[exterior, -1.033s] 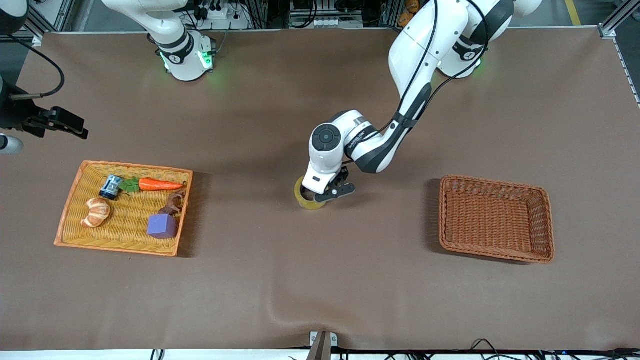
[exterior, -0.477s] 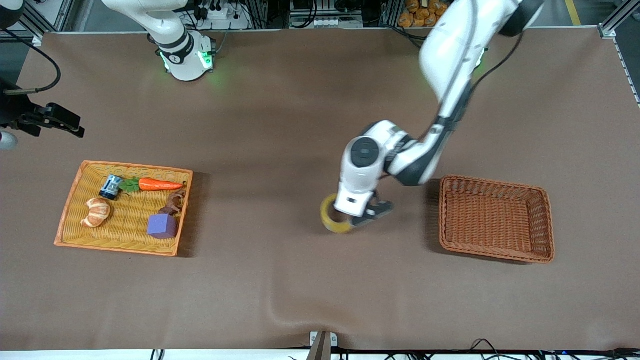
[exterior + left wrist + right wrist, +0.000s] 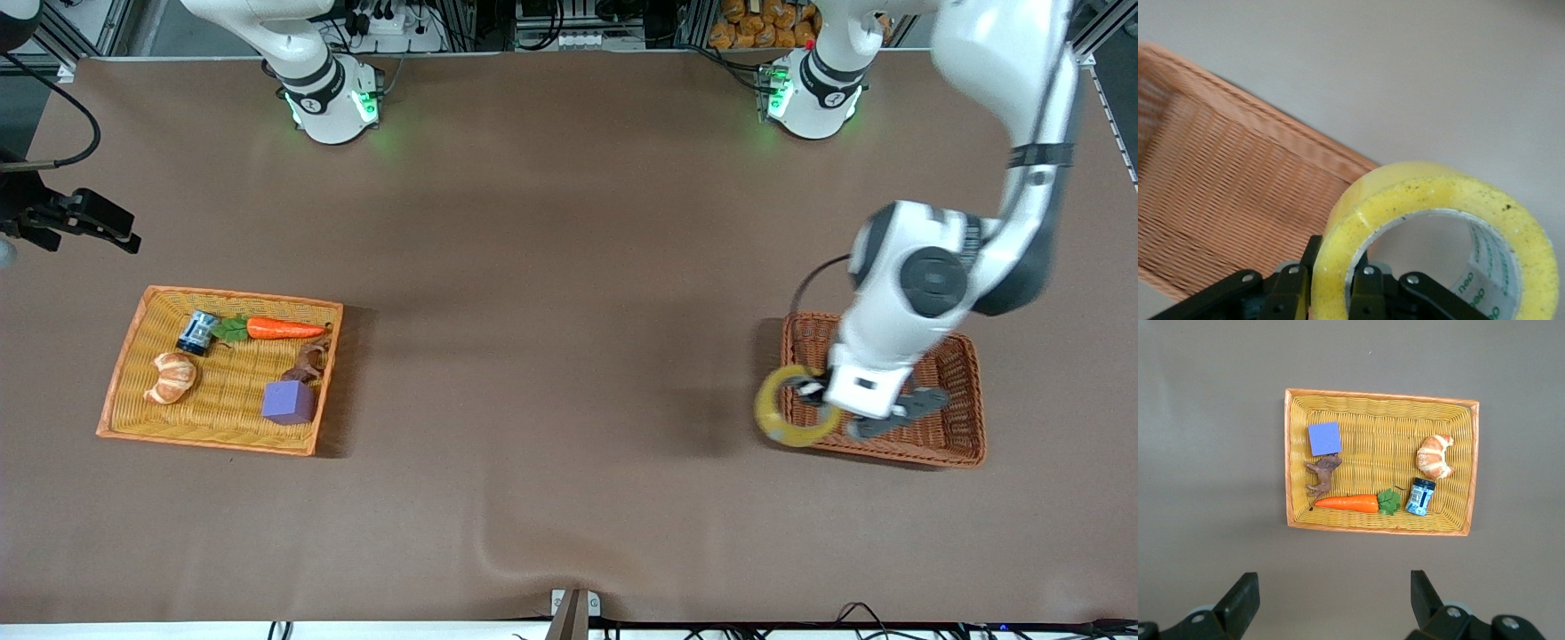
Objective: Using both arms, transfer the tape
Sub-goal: 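Carry the tape into the brown basket and open the left gripper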
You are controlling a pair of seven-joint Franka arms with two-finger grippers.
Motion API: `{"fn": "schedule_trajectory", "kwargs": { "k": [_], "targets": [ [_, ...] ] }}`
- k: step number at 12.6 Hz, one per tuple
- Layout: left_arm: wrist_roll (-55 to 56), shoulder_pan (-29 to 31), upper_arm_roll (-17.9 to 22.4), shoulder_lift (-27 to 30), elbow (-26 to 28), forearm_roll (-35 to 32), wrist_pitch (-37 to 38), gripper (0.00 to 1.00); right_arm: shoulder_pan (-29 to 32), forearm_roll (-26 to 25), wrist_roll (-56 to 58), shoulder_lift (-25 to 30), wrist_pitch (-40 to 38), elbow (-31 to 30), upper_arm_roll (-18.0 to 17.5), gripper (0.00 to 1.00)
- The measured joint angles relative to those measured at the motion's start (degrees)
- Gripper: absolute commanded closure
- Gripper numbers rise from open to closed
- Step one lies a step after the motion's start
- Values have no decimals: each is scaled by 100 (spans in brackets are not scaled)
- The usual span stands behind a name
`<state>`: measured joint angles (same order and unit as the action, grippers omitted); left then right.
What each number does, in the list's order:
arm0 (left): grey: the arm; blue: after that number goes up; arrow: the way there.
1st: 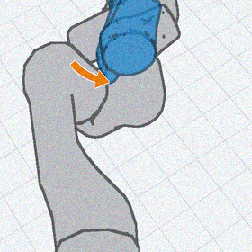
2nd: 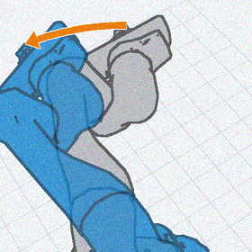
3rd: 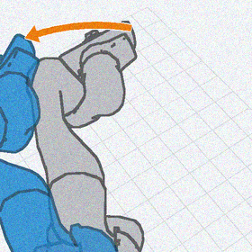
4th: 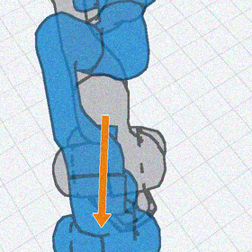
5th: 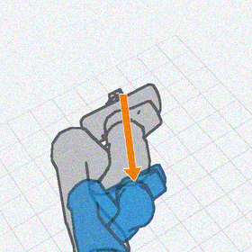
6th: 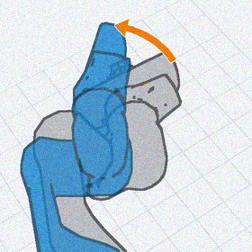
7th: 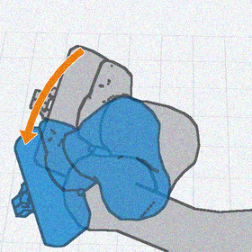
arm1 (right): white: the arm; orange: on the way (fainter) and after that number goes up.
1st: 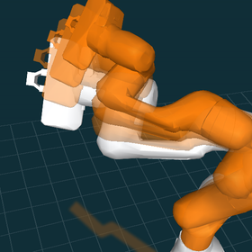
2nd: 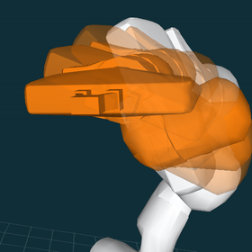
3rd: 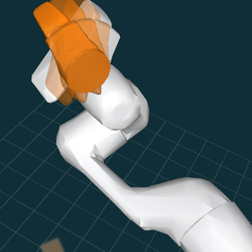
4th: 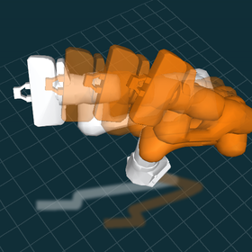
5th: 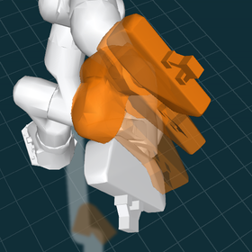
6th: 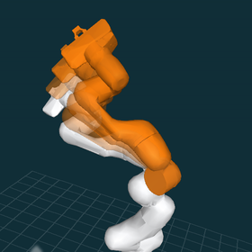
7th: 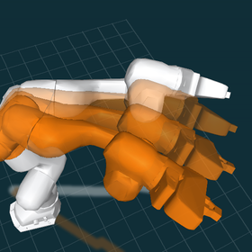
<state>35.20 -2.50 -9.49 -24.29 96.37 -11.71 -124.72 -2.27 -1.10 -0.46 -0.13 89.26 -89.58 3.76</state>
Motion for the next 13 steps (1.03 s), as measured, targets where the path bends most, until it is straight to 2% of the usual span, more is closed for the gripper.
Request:
{"fn": "schedule_trajectory", "kwargs": {
  "k": [4, 6, 11, 12, 13],
  "targets": [
    [-2021, 1148, -13, -12, 121, 23, 173, 100, 0, 0, 0, -11, 2, 0, -1, 0],
    [-2563, 1521, -15, -189, 187, 24, 148, 100, 0, 0, 0, -19, -5, 0, -1, 0],
    [-2673, 1558, -77, -814, 195, 24, -356, 100, 0, 0, 0, -28, -9, 0, 1, 0],
    [-2673, 1544, -87, -861, 193, 24, -374, 88, 0, 0, 0, -28, -9, 0, 2, 0],
    [-2673, 1535, -90, -911, 192, 24, -406, 56, 0, 0, 0, -29, -9, -1, 3, 0]
  ]
}}
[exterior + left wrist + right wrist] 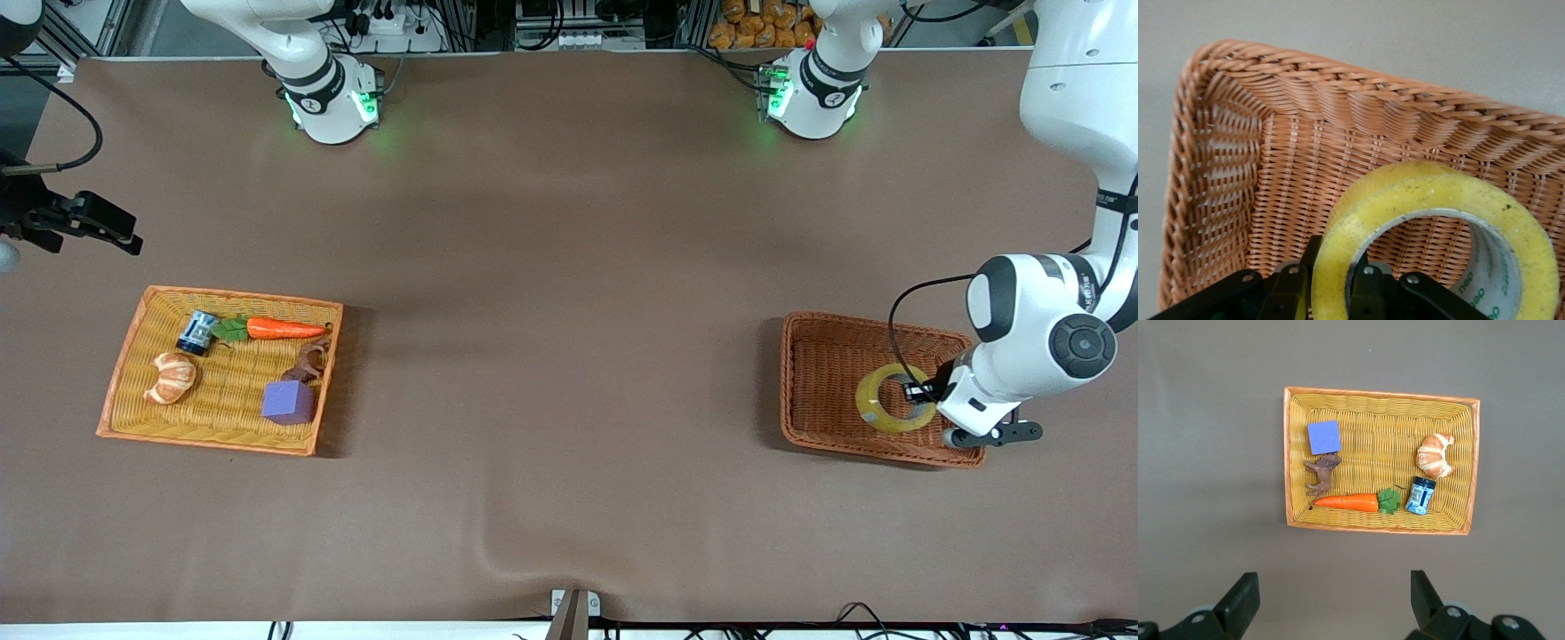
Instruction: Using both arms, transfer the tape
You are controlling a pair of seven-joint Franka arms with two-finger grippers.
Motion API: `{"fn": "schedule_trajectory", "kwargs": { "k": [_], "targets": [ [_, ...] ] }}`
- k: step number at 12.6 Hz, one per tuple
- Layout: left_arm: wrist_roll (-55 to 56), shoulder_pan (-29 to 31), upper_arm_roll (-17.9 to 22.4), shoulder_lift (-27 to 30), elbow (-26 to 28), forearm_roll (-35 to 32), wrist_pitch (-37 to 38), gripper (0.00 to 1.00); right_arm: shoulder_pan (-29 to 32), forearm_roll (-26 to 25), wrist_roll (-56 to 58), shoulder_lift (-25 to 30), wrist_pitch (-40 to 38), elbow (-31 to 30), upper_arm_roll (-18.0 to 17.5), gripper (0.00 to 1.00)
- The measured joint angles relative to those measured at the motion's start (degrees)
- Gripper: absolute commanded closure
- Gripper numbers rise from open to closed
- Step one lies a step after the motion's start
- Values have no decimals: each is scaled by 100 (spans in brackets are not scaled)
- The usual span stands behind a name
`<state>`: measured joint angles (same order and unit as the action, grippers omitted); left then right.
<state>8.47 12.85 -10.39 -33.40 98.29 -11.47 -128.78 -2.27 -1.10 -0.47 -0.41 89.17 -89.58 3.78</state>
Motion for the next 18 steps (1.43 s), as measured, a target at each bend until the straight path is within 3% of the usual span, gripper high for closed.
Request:
{"fn": "schedule_trajectory", "kwargs": {
  "k": [1, 2, 7, 9, 14, 18],
  "targets": [
    [0, -4, -1, -59, -1, 0, -59, 14, 0, 0, 0, 0, 0, 0, 0, 0],
    [0, -5, -2, -117, -4, 0, -126, 0, 0, 0, 0, 0, 0, 0, 0, 0],
    [0, -2, -121, 54, -208, 0, -90, 0, 1, 0, 0, 0, 1, 0, 3, 0],
    [3, -1, -318, 598, -334, 0, 524, 0, 1, 0, 0, -2, 3, 1, 5, 0],
    [3, -15, -602, 2560, -407, 34, 2032, 0, 2, 0, 0, -7, 4, 4, 1, 0],
    [4, -18, -611, 3185, -532, 493, 2857, 0, 2, 0, 0, -17, 5, 3, -10, 0]
  ]
}}
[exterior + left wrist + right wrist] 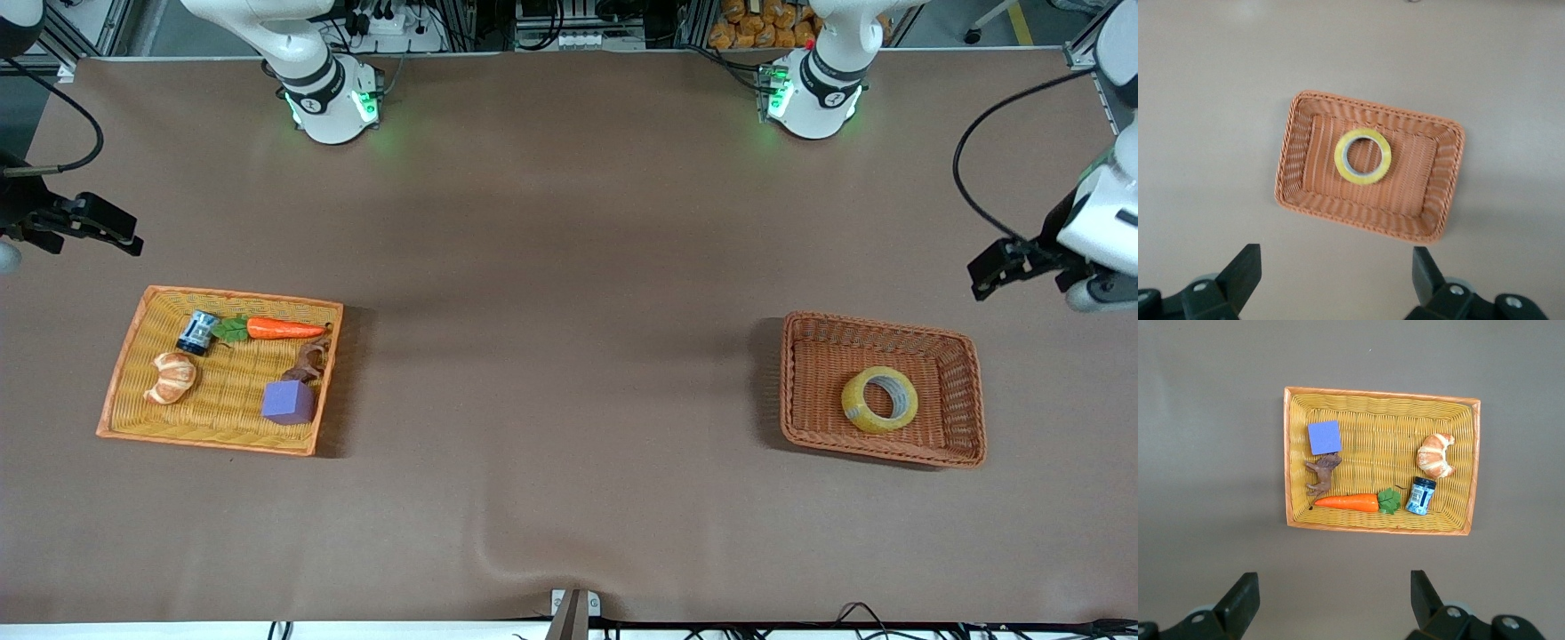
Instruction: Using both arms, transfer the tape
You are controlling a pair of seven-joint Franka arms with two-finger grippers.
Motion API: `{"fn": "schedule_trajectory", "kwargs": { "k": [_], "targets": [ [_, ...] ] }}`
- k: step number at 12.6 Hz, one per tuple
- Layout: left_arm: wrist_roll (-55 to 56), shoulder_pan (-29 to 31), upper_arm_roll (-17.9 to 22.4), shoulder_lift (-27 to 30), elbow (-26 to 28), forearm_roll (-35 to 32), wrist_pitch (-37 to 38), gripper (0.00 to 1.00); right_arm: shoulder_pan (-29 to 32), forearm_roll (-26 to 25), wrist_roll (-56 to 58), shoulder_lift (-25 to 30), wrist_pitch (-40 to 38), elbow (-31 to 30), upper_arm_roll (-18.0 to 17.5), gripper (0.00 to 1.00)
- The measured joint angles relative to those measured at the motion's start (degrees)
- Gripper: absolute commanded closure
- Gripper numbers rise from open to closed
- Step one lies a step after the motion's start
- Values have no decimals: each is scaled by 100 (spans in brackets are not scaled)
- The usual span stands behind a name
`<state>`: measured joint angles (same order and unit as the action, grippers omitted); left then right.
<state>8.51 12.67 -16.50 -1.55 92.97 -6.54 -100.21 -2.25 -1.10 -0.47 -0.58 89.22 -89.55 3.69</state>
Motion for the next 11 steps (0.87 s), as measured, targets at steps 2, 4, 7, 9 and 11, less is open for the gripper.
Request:
{"fn": "schedule_trajectory", "kwargs": {
  "k": [2, 4, 7, 9, 11],
  "targets": [
    [3, -287, 206, 0, -130, 156, 81, 0, 0, 0, 0, -2, 0, 0, -7, 0],
    [11, -892, 775, -11, -308, 208, 353, 0, 0, 0, 0, -5, 0, 0, -7, 0],
    [9, -1085, 976, -15, -499, 216, 592, 0, -1, 0, 0, -5, 0, 0, -8, 0],
    [9, -1119, 989, -22, -515, 246, 701, 0, -1, 0, 0, -5, 0, 0, -7, 0],
    [9, -1126, 990, -22, -527, 360, 820, 0, -1, 0, 0, -5, 4, 0, -7, 0]
  ]
}}
